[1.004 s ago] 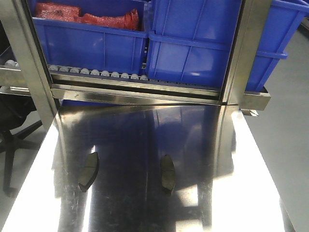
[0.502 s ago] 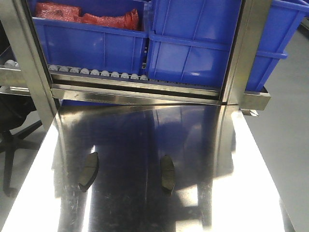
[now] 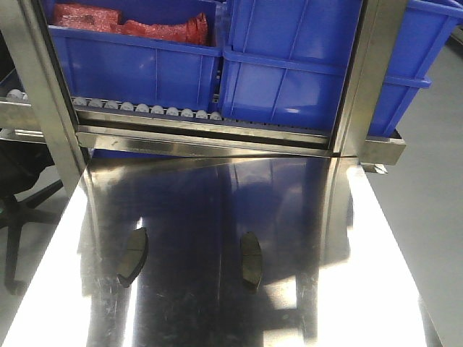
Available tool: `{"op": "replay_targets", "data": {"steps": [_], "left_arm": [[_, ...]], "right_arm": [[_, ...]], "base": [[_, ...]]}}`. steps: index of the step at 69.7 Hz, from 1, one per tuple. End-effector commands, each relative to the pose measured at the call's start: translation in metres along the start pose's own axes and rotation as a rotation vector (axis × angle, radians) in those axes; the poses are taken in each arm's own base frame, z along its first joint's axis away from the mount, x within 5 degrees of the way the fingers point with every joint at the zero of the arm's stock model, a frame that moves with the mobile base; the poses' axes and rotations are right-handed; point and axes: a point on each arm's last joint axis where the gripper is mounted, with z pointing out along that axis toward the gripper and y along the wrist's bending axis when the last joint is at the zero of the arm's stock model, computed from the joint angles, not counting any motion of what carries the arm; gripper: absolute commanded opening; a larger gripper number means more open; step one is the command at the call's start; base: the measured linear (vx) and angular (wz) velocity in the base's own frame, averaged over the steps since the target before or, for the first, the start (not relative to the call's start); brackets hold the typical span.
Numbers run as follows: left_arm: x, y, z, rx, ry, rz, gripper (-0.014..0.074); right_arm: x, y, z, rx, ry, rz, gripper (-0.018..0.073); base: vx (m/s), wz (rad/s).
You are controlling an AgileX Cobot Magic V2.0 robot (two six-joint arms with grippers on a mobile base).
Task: Move and align brake pads A on conveyor
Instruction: 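Lower the open left gripper onto the nearer brake pad on the table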
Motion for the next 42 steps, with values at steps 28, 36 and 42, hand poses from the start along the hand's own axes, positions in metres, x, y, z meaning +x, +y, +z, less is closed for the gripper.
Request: {"op": "replay_targets", "data": {"steps": [28,36,42], "left_arm": [[-0.061,-0.009,0.087,0.107,0.003,-0.114,0.0545],[-0.078,-0.010,0.120,0.119,0.103,-0.136,0.0545],[-0.088,-0.015,0.148,0.152,0.196,-0.169,0.0545]], "right_arm": [[-0.013,0.000,0.003,0.006,-0.060,-0.008,0.0498],[-0.013,0.000,0.003,0.006,-0.060,-0.008,0.0498],[-0.013,0.000,0.003,0.006,-0.060,-0.008,0.0498]], "base": [[0.00,0.00],[0.00,0.00],[0.00,0.00]]}}
